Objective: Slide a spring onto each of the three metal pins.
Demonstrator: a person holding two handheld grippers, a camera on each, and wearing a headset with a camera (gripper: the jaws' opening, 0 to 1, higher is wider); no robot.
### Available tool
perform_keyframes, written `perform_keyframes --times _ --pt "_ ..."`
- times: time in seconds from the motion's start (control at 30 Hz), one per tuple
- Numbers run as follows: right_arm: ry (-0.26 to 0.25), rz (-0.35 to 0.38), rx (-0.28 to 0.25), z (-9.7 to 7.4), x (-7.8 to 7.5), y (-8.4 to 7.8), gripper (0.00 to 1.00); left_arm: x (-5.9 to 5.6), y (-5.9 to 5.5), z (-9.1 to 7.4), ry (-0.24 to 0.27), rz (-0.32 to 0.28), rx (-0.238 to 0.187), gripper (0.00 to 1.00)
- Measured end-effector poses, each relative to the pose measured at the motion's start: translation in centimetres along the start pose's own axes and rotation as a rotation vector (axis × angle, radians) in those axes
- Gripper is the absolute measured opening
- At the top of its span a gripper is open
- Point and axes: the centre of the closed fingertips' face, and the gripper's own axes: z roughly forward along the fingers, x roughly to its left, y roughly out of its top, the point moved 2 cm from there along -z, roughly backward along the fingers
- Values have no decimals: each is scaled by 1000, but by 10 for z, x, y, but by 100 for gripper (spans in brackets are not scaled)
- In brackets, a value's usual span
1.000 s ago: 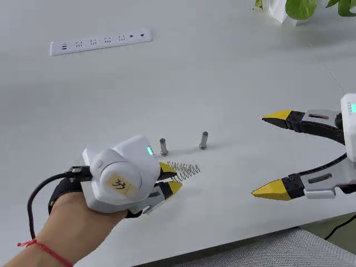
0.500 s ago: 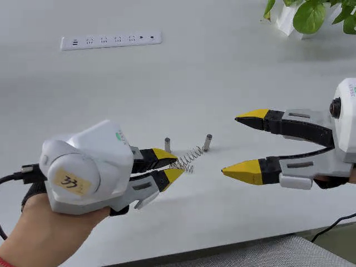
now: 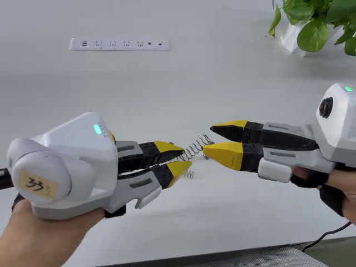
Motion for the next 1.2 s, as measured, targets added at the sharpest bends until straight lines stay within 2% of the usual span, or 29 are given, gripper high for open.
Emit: perform_keyframes --times 0.13,0.43,0.67,1.0,1.2 --pt "14 32 -19 3 4 4 21 -1 5 -2 -1 -13 -24 7" --pt "24 37 -22 7 7 7 9 -1 10 -1 -7 -24 -46 7" --pt "33 27 -12 7 9 8 7 -2 8 1 -14 -25 -42 7" --pt "45 -53 39 9 13 8 6 -5 7 1 -27 -29 -43 7" --pt "55 -141 102 12 20 8 6 -8 6 2 -35 -27 -39 7"
